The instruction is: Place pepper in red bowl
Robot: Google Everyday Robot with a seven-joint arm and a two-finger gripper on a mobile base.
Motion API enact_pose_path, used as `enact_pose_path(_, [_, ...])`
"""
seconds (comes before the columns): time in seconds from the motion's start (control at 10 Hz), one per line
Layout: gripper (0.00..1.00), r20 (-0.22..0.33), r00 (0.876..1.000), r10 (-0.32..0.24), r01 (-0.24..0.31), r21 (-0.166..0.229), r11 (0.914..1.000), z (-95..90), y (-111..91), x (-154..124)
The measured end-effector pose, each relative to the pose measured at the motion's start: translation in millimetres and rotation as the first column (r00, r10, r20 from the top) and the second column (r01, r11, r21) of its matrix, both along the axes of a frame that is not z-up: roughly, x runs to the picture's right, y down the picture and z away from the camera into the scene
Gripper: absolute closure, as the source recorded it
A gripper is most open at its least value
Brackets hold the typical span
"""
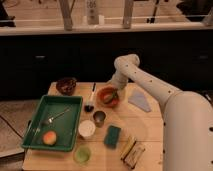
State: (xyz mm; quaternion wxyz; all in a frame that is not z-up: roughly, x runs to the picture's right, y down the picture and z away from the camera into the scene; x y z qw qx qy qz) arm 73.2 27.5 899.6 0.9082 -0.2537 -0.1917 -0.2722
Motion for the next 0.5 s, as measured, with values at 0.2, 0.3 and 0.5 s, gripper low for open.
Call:
enact_pose_path(0.2, [0.20,0.006,1.000,-0.005,0.005,-0.006,1.0000,0.4,-0.1,-1.6])
enact_pose_path(0.3, [0.20,0.010,1.000,-0.009,0.009,-0.009,0.9999,0.8,-0.2,-2.1])
enact_pose_path(0.5, [0.20,0.010,1.000,-0.010,0.010,-0.012,0.9999,0.8,0.4,-1.3])
